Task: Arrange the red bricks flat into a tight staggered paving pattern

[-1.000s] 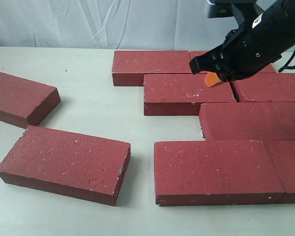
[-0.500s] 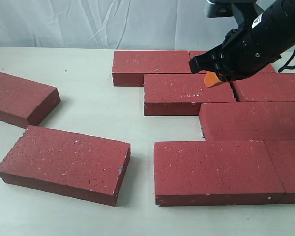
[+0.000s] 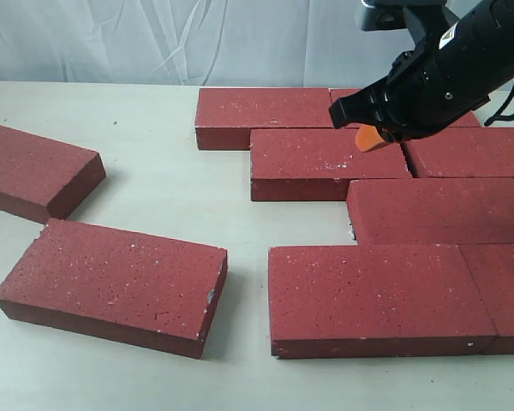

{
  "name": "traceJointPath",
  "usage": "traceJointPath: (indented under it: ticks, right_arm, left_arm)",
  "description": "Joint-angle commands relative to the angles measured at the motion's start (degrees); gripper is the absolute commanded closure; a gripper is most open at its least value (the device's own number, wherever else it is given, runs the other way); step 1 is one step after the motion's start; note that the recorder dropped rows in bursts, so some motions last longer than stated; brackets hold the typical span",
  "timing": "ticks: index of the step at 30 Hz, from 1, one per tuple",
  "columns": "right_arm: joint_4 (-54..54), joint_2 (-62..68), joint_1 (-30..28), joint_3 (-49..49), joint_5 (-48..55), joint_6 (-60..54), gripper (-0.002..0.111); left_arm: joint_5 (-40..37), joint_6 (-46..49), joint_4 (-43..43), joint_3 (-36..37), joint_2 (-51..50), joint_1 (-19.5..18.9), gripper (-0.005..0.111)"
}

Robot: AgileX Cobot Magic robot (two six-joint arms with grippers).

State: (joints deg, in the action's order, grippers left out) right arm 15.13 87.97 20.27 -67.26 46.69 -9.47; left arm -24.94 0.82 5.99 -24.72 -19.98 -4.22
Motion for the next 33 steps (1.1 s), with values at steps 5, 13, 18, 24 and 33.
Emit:
traceJointPath:
  ticks: [5,13,18,24,33]
  right_arm:
    - [0.6,-0.6,-0.3,0.3,-0.6,-0.3,0.109]
    - [5.1,0.9,-0.2,0.3,-0.1,-2.7,0.109]
    - [10.2,1.6,-0.1,0.3,0.5,-7.5,0.109]
    - [10.0,1.6,6.2,0.3,0.0,-8.9,0.109]
    - [8.3,2.2,17.0,-0.5,-3.2,-8.9,0.109]
  left_arm:
    - [-1.9,-0.4,3.3,-0.3,-1.1,-0.2,0.107]
    - [-16.5,4.3,2.2,-7.5,-21.1,-0.2,0.107]
    - [-19.3,5.8,1.7,-14.9,-38.1,-0.2,0.107]
    - [-18.5,5.8,-0.5,-21.2,-51.9,-0.2,0.107]
    - [-15.5,5.8,-1.4,-23.9,-65.0,-0.2,0.107]
